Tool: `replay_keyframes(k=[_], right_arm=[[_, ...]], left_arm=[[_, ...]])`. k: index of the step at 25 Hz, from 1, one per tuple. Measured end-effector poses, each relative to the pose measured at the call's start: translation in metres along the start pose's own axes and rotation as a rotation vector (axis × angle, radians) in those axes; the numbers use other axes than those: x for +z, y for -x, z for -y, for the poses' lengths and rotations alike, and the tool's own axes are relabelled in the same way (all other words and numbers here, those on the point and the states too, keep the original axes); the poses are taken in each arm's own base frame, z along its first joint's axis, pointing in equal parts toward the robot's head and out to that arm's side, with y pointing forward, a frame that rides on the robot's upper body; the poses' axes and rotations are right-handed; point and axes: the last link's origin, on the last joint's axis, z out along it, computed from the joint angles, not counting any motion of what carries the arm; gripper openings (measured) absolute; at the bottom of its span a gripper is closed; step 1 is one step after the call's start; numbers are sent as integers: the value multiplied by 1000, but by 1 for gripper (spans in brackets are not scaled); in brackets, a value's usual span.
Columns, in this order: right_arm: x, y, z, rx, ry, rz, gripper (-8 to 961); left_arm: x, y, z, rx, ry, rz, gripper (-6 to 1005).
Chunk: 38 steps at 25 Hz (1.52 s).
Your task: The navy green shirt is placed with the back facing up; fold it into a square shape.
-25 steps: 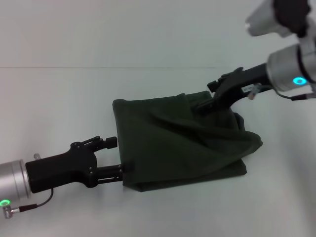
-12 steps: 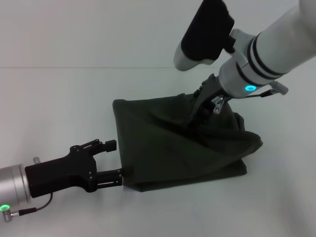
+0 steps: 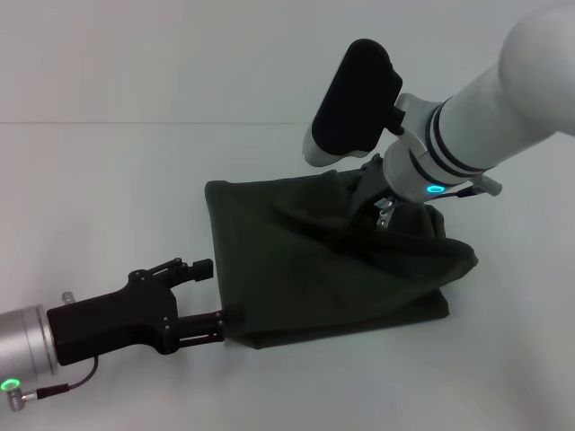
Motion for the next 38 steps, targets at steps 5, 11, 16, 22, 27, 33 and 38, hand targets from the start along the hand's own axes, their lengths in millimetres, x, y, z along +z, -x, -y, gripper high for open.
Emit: replay_keyframes(k=[5, 11, 16, 22, 27, 33, 38], right_arm=[[4, 3, -2, -18, -18, 16, 830], [9, 4, -5, -22, -10, 18, 801], [11, 2, -7, -20, -2, 9, 776], [12, 2, -8, -9, 9, 17, 617], [12, 2, -8, -11, 9, 15, 425], [12, 3, -8, -8, 9, 18, 177], [12, 2, -6, 40, 7, 36, 46]], left_arm=[[0, 1, -1, -5, 3, 3, 909], [-1, 3, -2, -10, 3, 8, 908], [-1, 3, -2, -10, 4, 9, 908], [0, 4, -2, -10, 2, 10, 908], [0, 5, -2, -12, 1, 9, 908], [0, 4, -2, -11, 0, 10, 908], [0, 5, -2, -10, -3, 11, 908]])
